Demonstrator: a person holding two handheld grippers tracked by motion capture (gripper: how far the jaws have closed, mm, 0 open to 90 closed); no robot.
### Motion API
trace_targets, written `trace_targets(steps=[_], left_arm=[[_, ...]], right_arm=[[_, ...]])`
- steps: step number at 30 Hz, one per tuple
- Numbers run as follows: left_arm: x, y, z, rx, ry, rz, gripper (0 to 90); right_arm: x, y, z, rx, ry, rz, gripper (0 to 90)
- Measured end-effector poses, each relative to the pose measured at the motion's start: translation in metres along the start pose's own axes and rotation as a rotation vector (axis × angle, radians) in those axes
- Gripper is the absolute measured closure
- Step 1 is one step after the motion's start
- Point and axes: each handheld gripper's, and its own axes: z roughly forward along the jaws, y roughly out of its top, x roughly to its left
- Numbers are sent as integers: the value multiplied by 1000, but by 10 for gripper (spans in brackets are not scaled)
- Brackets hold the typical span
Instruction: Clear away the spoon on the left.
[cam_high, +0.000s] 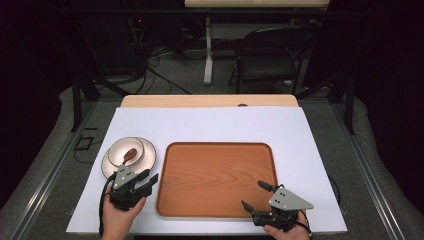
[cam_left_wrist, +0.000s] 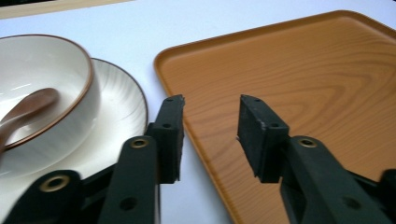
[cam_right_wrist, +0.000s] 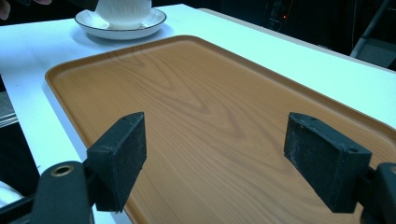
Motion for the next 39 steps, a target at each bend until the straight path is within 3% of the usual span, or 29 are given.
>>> trace_targets(steps=[16, 22, 33, 39], left_arm=[[24, 3, -17, 11, 130, -85, 865], [36, 2, -22, 6, 157, -120, 886], [45, 1, -24, 15, 204, -119, 887], [55, -1, -27, 22, 234, -143, 886]], right_arm=[[-1, 0, -1, 5, 4, -5, 222], [-1, 0, -1, 6, 4, -6, 224], [-2, 0, -1, 7, 5, -6, 228], [-2, 0, -1, 6, 5, -8, 229]])
